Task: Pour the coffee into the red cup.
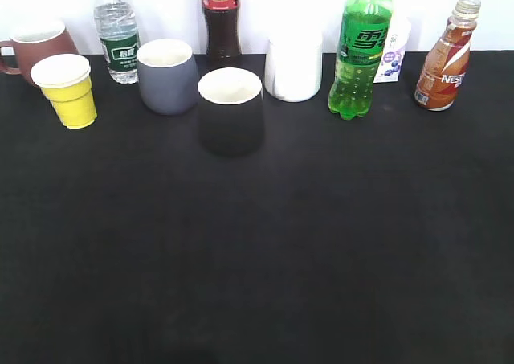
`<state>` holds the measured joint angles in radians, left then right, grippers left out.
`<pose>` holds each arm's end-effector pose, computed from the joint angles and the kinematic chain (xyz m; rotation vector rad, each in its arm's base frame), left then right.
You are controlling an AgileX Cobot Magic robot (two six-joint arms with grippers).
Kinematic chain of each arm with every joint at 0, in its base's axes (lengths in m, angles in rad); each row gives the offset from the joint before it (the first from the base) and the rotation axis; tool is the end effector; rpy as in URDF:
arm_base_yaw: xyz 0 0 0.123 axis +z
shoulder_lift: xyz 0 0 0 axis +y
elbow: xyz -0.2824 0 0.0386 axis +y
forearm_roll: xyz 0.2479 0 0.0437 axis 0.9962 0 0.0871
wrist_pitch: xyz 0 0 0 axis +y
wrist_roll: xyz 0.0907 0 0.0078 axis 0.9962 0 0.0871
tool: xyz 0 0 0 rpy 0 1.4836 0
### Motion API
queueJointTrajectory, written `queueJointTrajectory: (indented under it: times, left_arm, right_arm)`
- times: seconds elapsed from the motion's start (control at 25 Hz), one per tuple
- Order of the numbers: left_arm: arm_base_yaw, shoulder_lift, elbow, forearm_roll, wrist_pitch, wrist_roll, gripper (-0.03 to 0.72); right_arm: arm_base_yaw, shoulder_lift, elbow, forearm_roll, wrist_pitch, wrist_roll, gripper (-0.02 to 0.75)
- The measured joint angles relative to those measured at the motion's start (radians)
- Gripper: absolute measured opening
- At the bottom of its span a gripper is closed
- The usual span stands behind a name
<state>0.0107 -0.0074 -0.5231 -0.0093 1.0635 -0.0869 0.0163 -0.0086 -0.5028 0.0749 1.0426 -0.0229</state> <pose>-0.0089 -0.0008 0.2833 -0.0978 2.0147 -0.0595 -0.0060 0.0058 0.2796 -0.0426 2.0132 0.0850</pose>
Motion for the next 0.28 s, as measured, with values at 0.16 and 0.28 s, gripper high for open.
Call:
queueJointTrajectory:
  times: [0.16,0.28]
  left_arm:
    - [0.000,0.000,0.000,0.000,0.000,0.000,0.450]
    - [0.000,0.000,0.000,0.000,0.000,0.000,0.450]
  right_arm:
    - [0.000,0.000,0.000,0.000,0.000,0.000,0.554]
    - [0.000,0.000,0.000,0.000,0.000,0.000,0.554]
